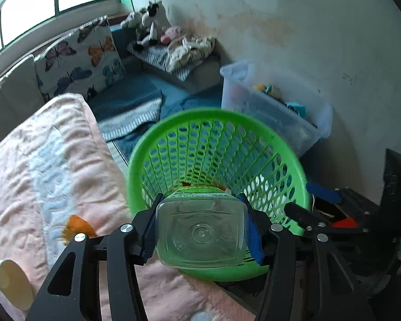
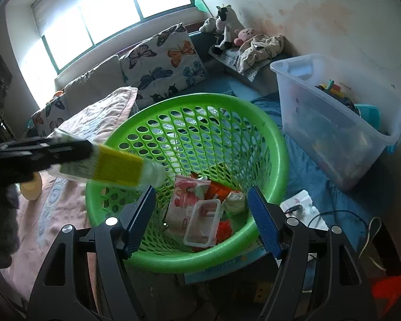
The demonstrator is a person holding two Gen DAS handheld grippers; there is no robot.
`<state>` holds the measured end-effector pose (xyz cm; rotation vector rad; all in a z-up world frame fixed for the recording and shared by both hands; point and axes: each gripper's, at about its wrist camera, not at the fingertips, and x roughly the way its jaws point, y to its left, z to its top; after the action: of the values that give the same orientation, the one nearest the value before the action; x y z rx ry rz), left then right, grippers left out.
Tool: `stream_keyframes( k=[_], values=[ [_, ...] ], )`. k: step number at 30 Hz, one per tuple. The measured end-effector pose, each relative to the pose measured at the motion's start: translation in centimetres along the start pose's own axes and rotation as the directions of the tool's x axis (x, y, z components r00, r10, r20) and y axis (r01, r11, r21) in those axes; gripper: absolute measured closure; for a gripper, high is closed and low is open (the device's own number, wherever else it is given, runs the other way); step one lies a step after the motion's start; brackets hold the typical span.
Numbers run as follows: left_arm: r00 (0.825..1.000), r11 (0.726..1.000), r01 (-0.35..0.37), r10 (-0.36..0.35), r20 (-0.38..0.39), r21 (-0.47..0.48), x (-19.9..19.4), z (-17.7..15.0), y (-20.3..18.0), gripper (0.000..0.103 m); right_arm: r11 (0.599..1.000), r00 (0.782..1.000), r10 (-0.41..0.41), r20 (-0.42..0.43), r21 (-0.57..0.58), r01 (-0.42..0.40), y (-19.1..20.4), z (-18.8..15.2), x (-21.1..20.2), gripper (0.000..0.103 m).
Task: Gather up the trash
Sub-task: 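Carry the tray and bottle to the green basket and release the tray from the right tool, then open the left tool to drop the lime juice bottle into the basket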
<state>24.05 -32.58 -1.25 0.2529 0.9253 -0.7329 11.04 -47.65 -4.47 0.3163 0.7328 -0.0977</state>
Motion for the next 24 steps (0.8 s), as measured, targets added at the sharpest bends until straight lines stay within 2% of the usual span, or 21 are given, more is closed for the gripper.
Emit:
stream_keyframes(
  k=[4, 6, 10, 15, 24],
  values=[
    [1.000, 1.000, 0.005, -0.005, -0.027, -0.009, 1.2, -0.4, 0.1, 0.050, 1.000, 1.000, -0.001, -0.001, 0.010, 0.001, -0.3, -0.2, -0.2, 0.031],
    [0.999, 1.000, 0.012, -0.012, -0.031, -0.017, 1.3, -0.5, 0.1, 0.043, 1.000, 1.000, -0.002, -0.001, 0.014, 0.002, -0.4, -0.3, -0.3, 0.031],
    [1.000, 1.000, 0.014, -0.014, -0.019, -0.024, 0.7, -0.7, 0.2, 0.040, 1.000, 1.000, 0.003, -0.001, 0.022, -0.003, -0.4, -0.4, -0.4, 0.031],
    [1.000, 0.999, 0.020, -0.020, 0.012, -0.038, -1.1, -1.3, 0.9, 0.040, 1.000, 1.000, 0.015, 0.007, 0.008, -0.015, 0.5, -0.4, -1.2, 0.031],
    [0.997, 0.996, -0.015, 0.021, 0.078, -0.088, -5.4, -3.5, 3.0, 0.039, 0.997, 0.998, 0.064, 0.013, -0.033, -0.064, 3.4, -0.7, -2.3, 0.031]
  ],
)
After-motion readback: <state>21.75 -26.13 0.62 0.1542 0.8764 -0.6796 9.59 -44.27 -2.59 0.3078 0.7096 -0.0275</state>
